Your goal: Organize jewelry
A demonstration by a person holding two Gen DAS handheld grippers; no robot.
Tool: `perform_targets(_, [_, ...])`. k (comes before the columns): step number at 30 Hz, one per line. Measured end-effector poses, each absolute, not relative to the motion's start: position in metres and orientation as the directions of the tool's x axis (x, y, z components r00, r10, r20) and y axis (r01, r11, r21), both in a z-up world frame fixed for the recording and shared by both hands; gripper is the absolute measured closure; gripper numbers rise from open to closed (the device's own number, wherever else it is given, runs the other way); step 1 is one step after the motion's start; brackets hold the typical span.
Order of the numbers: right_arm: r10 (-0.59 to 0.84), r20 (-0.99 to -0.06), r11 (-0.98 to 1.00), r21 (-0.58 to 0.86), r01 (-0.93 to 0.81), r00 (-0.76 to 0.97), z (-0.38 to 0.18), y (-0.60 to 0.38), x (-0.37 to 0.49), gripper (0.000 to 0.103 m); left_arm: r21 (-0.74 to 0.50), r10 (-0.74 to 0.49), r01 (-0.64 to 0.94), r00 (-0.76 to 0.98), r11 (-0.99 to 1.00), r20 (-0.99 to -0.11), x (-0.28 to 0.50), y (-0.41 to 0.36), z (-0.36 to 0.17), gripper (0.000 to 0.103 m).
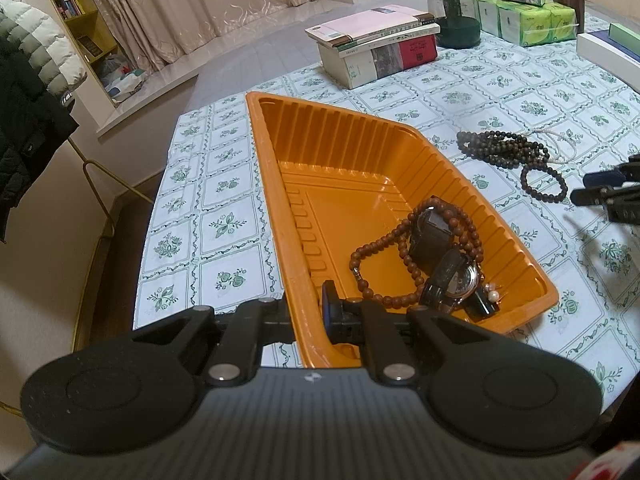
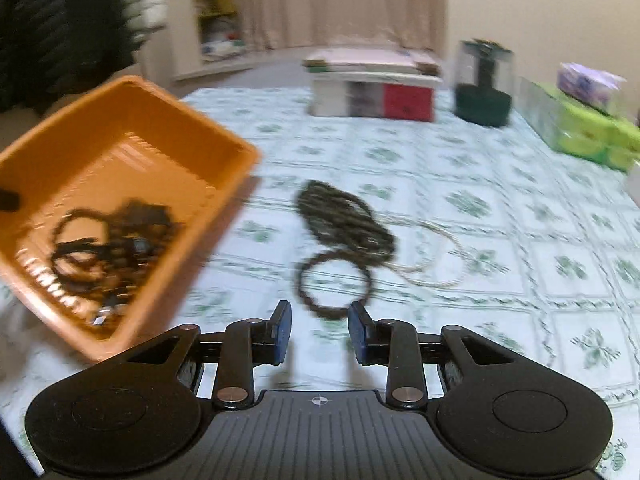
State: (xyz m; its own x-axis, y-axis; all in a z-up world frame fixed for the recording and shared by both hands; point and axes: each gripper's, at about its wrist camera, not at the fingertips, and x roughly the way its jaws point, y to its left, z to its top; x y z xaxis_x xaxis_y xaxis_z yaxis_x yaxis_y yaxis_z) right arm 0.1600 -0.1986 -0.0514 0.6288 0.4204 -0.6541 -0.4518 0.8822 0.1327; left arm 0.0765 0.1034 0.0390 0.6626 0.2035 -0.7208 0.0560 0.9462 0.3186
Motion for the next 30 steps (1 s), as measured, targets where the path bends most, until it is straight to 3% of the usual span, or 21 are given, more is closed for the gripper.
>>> perform_targets(8, [0.374, -0.664, 0.905, 0.108, -0.413, 0.647, -0.062, -0.198, 0.192, 0.072, 0.319, 0.205, 0.056, 0.662, 0.946, -0.721, 0.077, 0.103, 0.039, 0.093])
perform_targets(14, [0.347, -0.693, 0.907, 0.077, -0.413, 0.633, -0.071, -0.191, 0.203, 0.089, 0.319, 0.205, 0.055, 0.661, 0.946, -0.722, 0.077, 0.102, 0.039, 0.093])
perform_targets(15, [0.345, -0.696, 0.906, 0.072, -0.417, 0.630, -0.071, -0.190, 0.202, 0.097, 0.319, 0.205, 0.056, 0.661, 0.946, -0.722, 0.077, 0.102, 0.039, 0.093])
perform_targets(18, [0.342, -0.698, 0.899, 0.050, -0.435, 0.629, -0.064, -0.188, 0.195, 0.097, 0.319, 0.204, 0.056, 0.661, 0.946, -0.722, 0.077, 0.102, 0.039, 0.093])
perform_targets(30, [0.582, -0.538, 0.748, 0.062, -0.660, 0.610, 0.038, -0.150, 0.148, 0.097, 0.317, 0.202, 0.056, 0.663, 0.947, -0.721, 0.077, 0.103, 0.038, 0.093])
